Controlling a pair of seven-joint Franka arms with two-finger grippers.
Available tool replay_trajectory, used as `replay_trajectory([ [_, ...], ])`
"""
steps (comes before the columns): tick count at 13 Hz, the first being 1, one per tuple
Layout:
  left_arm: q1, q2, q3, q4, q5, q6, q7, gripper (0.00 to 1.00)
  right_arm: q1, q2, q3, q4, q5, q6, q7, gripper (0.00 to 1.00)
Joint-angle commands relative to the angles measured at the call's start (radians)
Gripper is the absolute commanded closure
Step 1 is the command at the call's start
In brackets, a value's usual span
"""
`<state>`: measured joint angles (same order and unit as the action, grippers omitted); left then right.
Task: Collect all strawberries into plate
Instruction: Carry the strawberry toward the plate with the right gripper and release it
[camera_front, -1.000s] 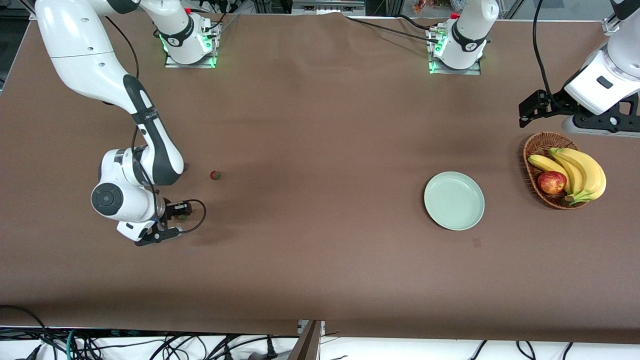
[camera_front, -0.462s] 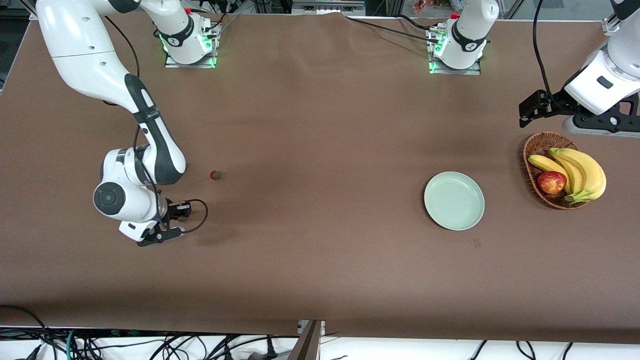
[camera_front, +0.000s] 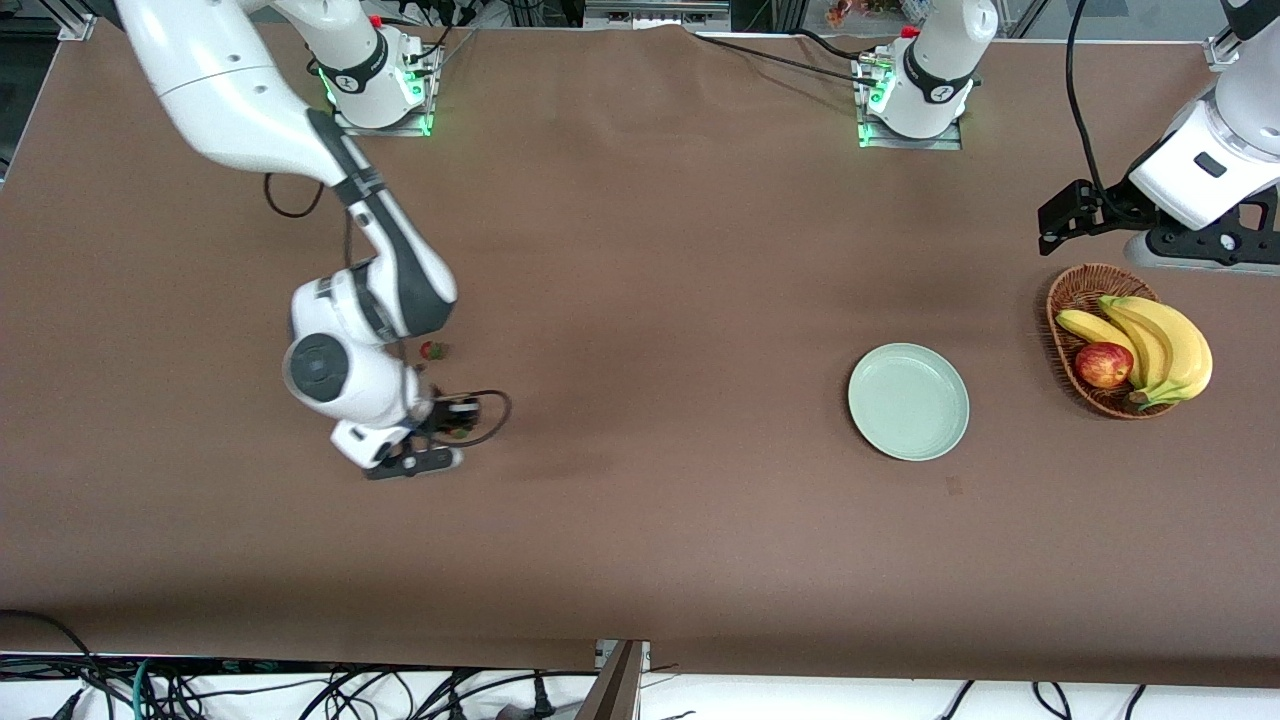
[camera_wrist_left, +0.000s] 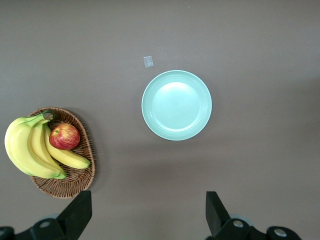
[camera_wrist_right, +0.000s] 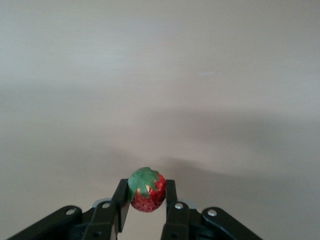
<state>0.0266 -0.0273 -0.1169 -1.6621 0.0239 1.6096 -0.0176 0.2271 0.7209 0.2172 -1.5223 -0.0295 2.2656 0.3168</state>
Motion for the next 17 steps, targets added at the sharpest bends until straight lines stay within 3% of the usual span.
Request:
replay_trajectory([
  [1, 0.007, 0.014, -0.001, 0.032, -0.01, -0.02, 0.019, 0.0, 0.16, 0.049, -0.007, 0.095, 0.008, 0.035, 0.3, 0.91],
  [3, 0.009, 0.014, -0.001, 0.032, -0.012, -0.022, 0.019, 0.0, 0.263, 0.098, -0.007, 0.148, 0.008, 0.112, 0.48, 0.9],
  [7, 0.007, 0.014, -0.001, 0.032, -0.012, -0.022, 0.018, 0.0, 0.431, 0.221, -0.01, 0.214, 0.007, 0.339, 0.594, 0.9],
  [11, 0.004, 0.014, -0.003, 0.032, -0.01, -0.022, 0.015, 0.0, 0.538, 0.291, -0.015, 0.292, 0.003, 0.367, 0.711, 0.9],
  [12, 0.004, 0.014, -0.003, 0.032, -0.01, -0.022, 0.015, 0.0, 0.549, 0.295, -0.015, 0.297, 0.003, 0.373, 0.726, 0.85],
  [13, 0.004, 0.014, -0.003, 0.032, -0.01, -0.022, 0.016, 0.0, 0.554, 0.295, -0.015, 0.297, 0.002, 0.371, 0.734, 0.5],
  [14, 0.004, 0.014, -0.003, 0.032, -0.01, -0.022, 0.016, 0.0, 0.554, 0.293, -0.018, 0.297, -0.004, 0.371, 0.735, 0.0],
  [17, 0.006, 0.014, -0.003, 0.032, -0.01, -0.039, 0.018, 0.0, 0.532, 0.249, -0.064, 0.294, -0.004, 0.333, 0.714, 0.0],
])
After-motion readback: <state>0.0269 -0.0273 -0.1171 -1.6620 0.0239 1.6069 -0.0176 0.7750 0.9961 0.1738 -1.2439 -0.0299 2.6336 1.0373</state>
